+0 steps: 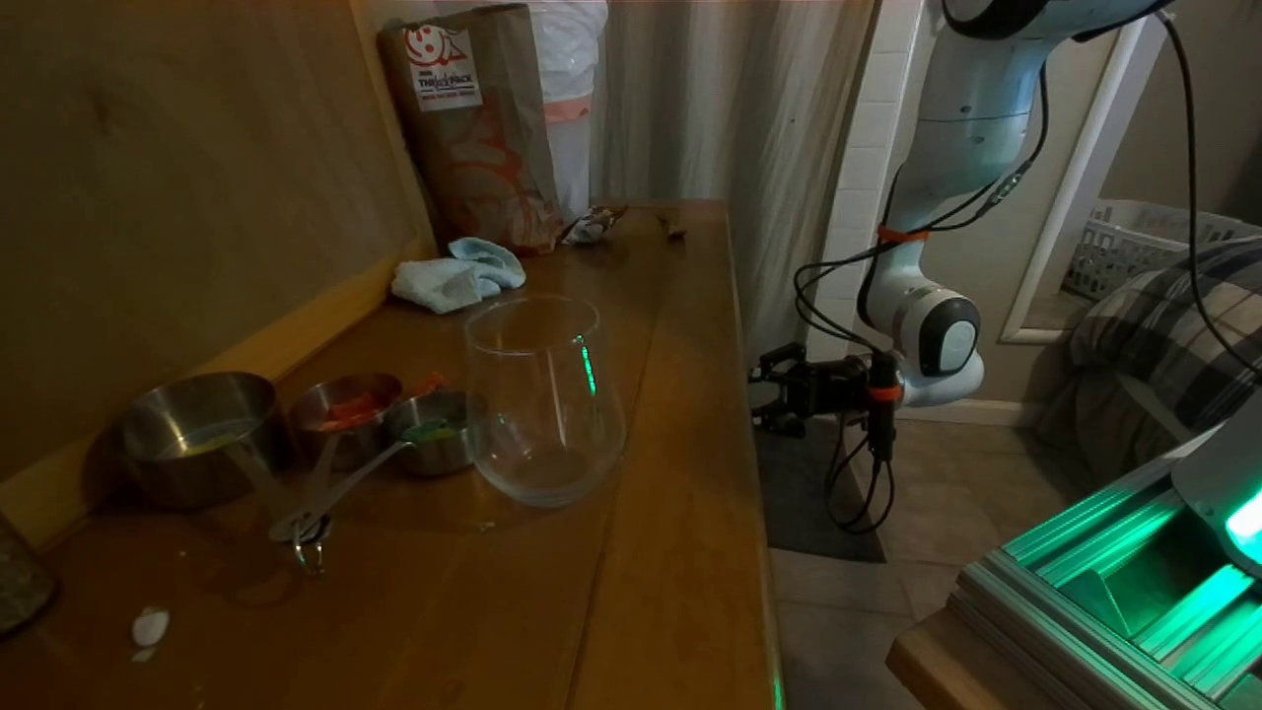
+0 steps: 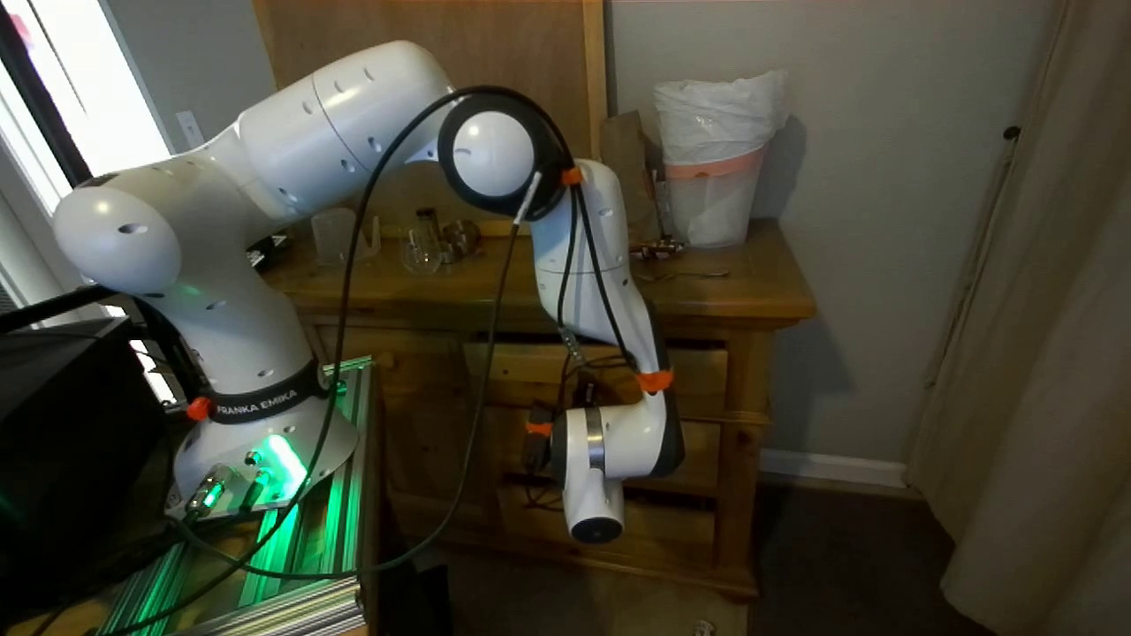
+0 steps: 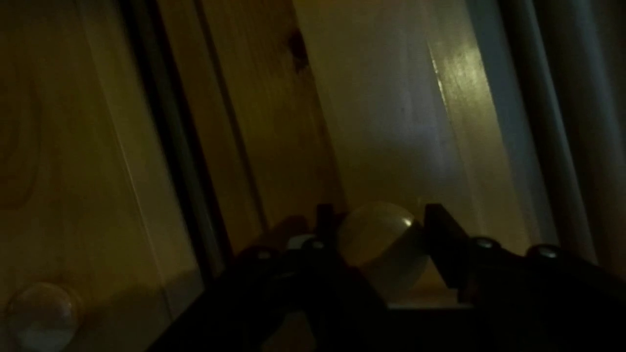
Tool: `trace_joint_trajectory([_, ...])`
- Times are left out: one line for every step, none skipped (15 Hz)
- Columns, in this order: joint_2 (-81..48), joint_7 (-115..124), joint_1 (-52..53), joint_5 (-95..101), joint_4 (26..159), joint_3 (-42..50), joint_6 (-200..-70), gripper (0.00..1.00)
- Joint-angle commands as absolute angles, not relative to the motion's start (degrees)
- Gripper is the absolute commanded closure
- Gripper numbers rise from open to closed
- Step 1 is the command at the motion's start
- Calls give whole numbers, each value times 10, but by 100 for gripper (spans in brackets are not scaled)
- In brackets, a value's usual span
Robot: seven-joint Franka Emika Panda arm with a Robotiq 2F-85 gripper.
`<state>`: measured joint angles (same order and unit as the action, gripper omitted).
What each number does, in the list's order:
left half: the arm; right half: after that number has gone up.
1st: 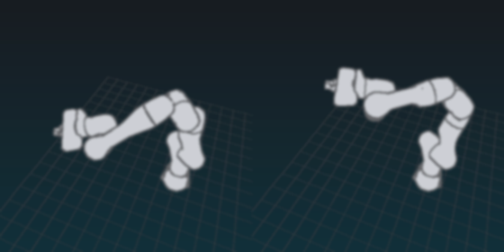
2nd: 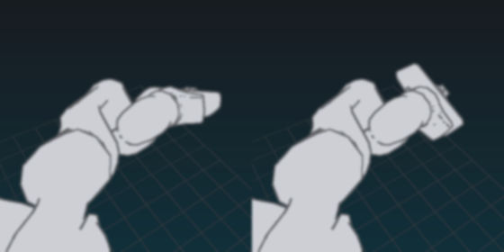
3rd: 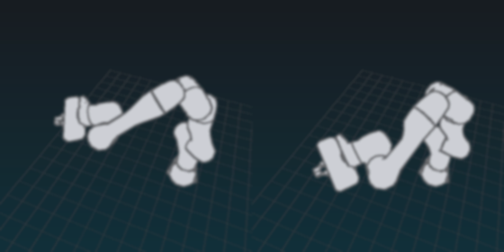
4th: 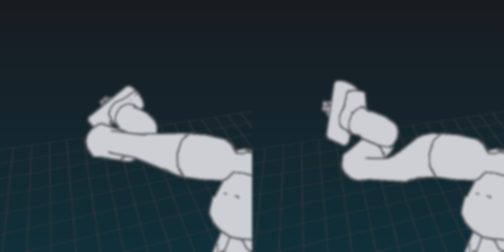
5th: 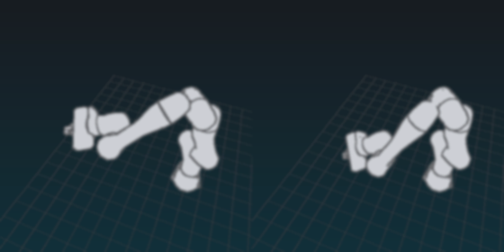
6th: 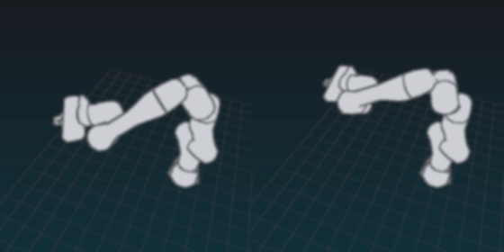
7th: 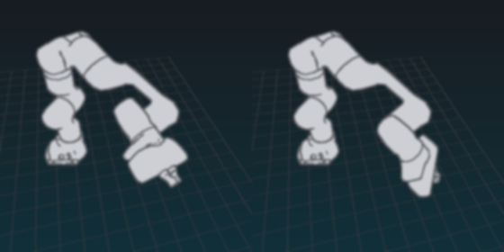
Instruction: Open the drawer and put the fork into it
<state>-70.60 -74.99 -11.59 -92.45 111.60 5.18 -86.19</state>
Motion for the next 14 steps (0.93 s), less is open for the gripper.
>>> trace_joint_trajectory([-681, -773, -120, -937, 1148, 89, -858, 76])
trace_joint_trajectory([-674, -781, -121, -937, 1157, 95, -856, 76])
trace_joint_trajectory([-671, -786, -123, -936, 1164, 101, -854, 76])
trace_joint_trajectory([-667, -792, -125, -936, 1171, 108, -853, 76])
trace_joint_trajectory([-664, -796, -127, -937, 1178, 114, -851, 76])
trace_joint_trajectory([-660, -801, -128, -938, 1186, 122, -851, 76])
trace_joint_trajectory([-657, -806, -129, -938, 1192, 128, -851, 76])
trace_joint_trajectory([-653, -810, -130, -938, 1200, 135, -851, 76])
trace_joint_trajectory([-649, -813, -131, -937, 1206, 141, -850, 76])
trace_joint_trajectory([-644, -818, -131, -937, 1213, 146, -850, 76])
trace_joint_trajectory([-638, -822, -131, -936, 1220, 151, -850, 76])
trace_joint_trajectory([-632, -826, -130, -937, 1227, 156, -852, 76])
trace_joint_trajectory([-630, -828, -131, -937, 1231, 161, -852, 76])
trace_joint_trajectory([-627, -830, -132, -937, 1237, 166, -853, 76])
